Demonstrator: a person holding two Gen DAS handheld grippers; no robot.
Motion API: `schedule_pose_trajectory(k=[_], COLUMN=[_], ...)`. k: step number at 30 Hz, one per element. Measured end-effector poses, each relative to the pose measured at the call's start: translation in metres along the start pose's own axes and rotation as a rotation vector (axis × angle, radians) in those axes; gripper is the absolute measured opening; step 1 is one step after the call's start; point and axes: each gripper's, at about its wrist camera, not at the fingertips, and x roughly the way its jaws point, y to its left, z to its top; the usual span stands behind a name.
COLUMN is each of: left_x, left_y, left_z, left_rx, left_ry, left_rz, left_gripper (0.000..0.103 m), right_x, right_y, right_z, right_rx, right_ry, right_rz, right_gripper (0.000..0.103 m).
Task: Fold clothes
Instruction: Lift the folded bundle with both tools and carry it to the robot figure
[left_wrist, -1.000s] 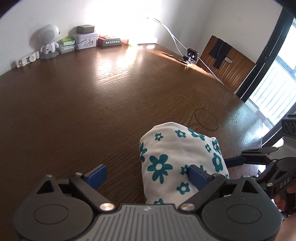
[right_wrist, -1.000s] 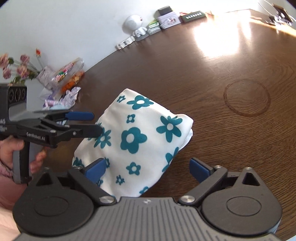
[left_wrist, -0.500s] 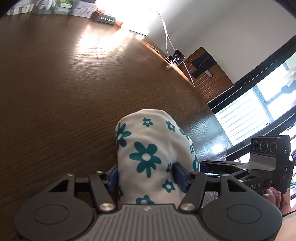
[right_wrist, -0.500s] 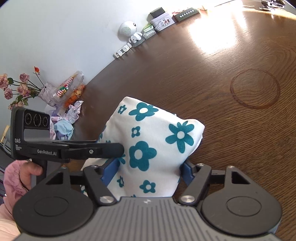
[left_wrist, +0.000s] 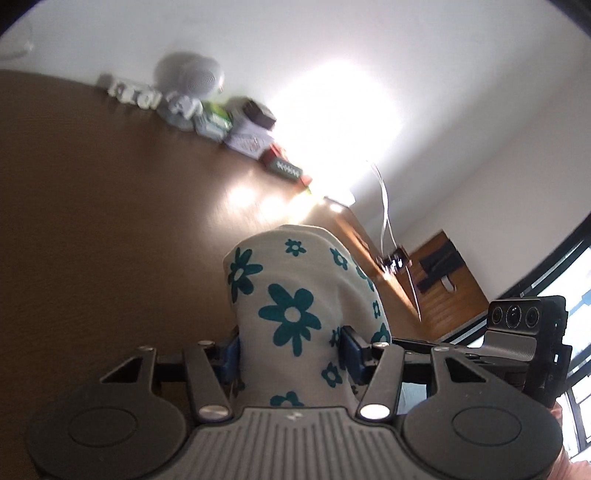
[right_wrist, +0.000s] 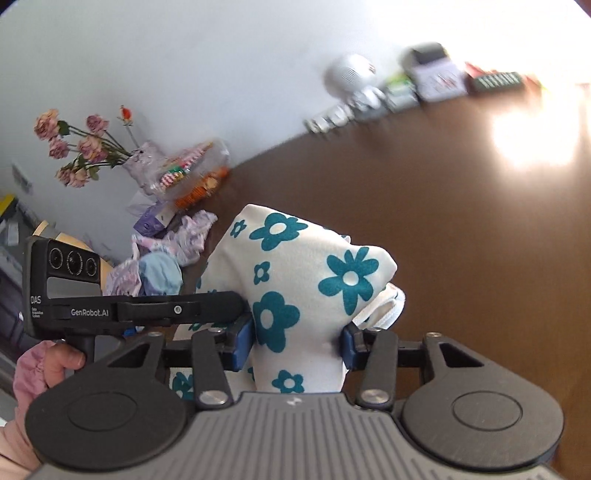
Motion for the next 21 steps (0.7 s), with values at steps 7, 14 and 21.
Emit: schedule_pose_trajectory(k=[7, 14, 21], left_x=[0.026, 0.075, 0.107], left_y=[0.065, 0.148, 0.198], left_z=[0.106, 0.159, 0.172], left_rx=[-0.156, -0.319, -0.416], left_ry=[-0.169, -0.255, -0.271], left_rz=[0.067, 0.102, 0.116], left_gripper=[0.053, 0.053, 0.053], right_x=[0.085, 0.181, 0.24], right_y=[0.001, -0.033, -0.062], right_z=[0.139, 0.204, 0.224], right_rx=[-0.162, -0.134, -0.087], right_ry=[0.007, 0.022, 0.013], right_rz=[-0.032, -0.058, -0.076], right_gripper=[0.046, 0.046, 0.048])
